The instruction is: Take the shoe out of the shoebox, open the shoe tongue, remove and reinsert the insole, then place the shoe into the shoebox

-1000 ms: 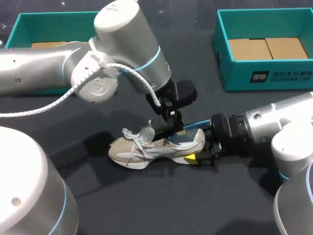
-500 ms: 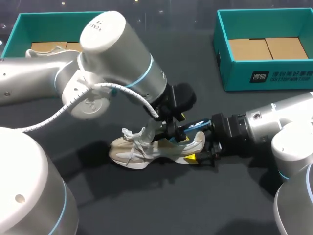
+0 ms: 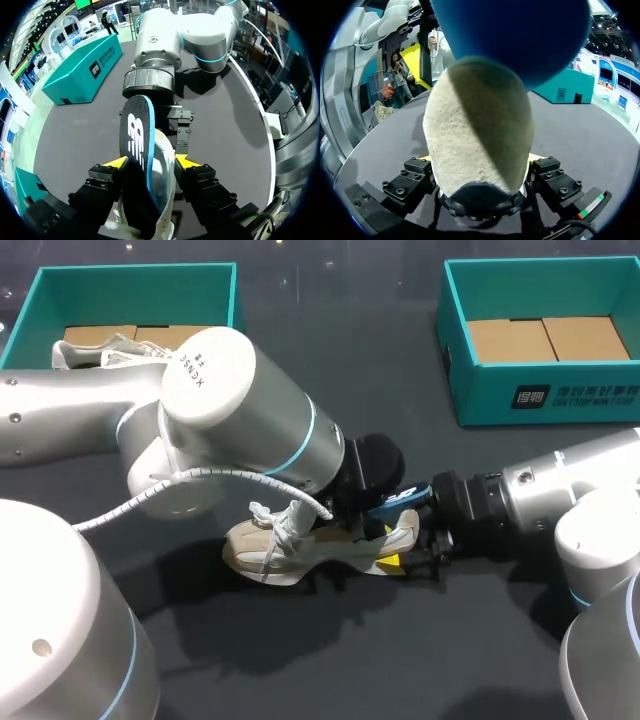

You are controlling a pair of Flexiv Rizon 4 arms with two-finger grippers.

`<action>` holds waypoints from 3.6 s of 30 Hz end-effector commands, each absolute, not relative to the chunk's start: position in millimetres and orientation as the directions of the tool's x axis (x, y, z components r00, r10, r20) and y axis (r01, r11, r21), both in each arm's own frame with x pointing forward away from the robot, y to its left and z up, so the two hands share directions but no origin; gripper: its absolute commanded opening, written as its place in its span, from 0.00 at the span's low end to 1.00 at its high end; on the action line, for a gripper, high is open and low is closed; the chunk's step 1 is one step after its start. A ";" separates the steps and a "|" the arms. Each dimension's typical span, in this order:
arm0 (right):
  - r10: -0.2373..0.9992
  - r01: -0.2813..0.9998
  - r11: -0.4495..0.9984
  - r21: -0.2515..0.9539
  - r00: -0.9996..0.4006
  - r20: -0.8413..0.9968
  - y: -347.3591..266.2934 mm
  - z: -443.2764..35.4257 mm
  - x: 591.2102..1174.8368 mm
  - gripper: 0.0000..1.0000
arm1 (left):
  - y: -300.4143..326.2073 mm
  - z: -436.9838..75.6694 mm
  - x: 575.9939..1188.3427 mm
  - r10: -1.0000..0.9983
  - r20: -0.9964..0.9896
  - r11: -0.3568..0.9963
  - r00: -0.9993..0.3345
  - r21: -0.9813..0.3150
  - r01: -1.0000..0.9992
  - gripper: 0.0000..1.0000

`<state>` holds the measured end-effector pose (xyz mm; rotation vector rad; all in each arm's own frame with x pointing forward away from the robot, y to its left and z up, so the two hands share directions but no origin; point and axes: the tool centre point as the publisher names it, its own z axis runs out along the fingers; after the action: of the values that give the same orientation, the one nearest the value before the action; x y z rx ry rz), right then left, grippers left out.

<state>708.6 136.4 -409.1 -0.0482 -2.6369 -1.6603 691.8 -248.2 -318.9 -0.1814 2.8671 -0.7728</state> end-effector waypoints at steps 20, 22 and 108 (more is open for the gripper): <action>0.014 0.040 0.435 0.900 -0.999 0.037 138.8 -412.3 707.0 0.00 | -255.5 -340.1 701.6 -0.217 -0.248 0.842 -0.944 -0.536 -0.053 0.49; 0.014 0.040 0.435 0.900 -0.999 0.037 138.8 -412.3 707.0 0.00 | -255.5 -342.9 702.4 -0.221 -0.255 0.842 -0.941 -0.536 -0.053 0.44; 0.014 0.040 0.435 0.900 -0.999 0.037 138.8 -412.3 707.0 0.00 | -265.6 -45.4 669.3 -0.080 0.419 0.502 -0.905 -0.767 -0.399 0.00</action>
<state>708.5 136.4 -409.1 -0.0481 -2.6369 -1.6603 671.8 -273.0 -46.3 -0.4959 3.0037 -1.6845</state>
